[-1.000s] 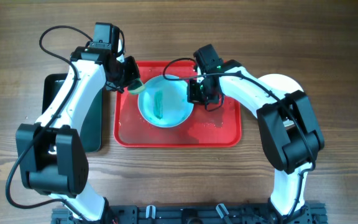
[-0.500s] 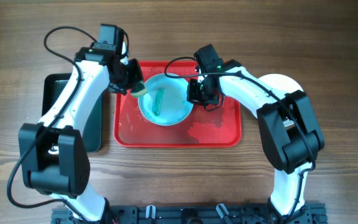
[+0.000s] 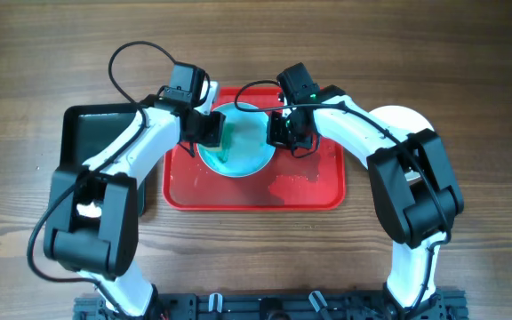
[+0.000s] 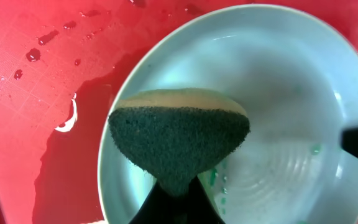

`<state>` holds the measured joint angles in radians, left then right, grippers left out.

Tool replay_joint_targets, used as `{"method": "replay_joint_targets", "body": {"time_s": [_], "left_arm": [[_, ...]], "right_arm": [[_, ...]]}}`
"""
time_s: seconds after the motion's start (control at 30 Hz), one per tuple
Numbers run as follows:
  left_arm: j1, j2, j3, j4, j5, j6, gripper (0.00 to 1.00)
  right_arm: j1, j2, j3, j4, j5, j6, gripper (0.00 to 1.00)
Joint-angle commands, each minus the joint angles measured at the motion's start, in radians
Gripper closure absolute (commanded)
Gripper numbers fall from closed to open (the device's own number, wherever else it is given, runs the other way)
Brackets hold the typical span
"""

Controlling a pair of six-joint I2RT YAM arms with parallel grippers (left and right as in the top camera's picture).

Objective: Clean dirty plates on tray and stack at the side
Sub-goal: 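Scrub the last plate with the sponge in the left gripper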

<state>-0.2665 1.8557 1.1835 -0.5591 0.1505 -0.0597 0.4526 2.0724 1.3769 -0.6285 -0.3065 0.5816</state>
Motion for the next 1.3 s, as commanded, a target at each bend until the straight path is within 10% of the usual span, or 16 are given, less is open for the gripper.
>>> {"method": "replay_joint_targets", "body": {"time_s": [0.0,0.3,0.53,0.7,0.83,0.97,1.07,1.17,1.27], "left_arm": [[-0.032,0.086,-0.008,0.003,-0.051,0.026,0.96],[-0.235,0.121,-0.008,0.026,0.0,-0.071,0.96],[-0.17,0.121,-0.008,0.182,-0.435,-0.449,0.96],[-0.115,0.121,-0.008,0.08,-0.483,-0.499,0.96],[-0.089,0.121,-0.008,-0.109,-0.272,-0.334,0.96],[-0.083,0.121,-0.008,-0.207,0.343,0.137,0.96],[-0.092,0.121,-0.008,-0.172,0.4,0.163,0.96],[-0.096,0.121,-0.008,-0.034,0.347,0.047,0.96],[-0.096,0.121,-0.008,0.134,-0.045,-0.28,0.96]], "right_arm": [[-0.001,0.019,-0.011,0.001,0.013,-0.003,0.96],[-0.001,0.019,-0.011,-0.001,0.012,-0.006,0.96],[-0.001,0.019,-0.011,-0.008,0.013,-0.005,0.96],[-0.001,0.019,-0.011,-0.014,0.001,-0.004,0.96],[-0.002,0.019,-0.011,-0.034,-0.108,-0.084,0.96],[-0.002,0.019,-0.029,-0.036,-0.184,-0.138,0.96],[-0.002,0.019,-0.031,-0.035,-0.227,-0.158,0.96],[-0.002,0.019,-0.031,-0.038,-0.235,-0.16,0.96],[-0.002,0.019,-0.031,-0.037,-0.234,-0.16,0.96]]}}
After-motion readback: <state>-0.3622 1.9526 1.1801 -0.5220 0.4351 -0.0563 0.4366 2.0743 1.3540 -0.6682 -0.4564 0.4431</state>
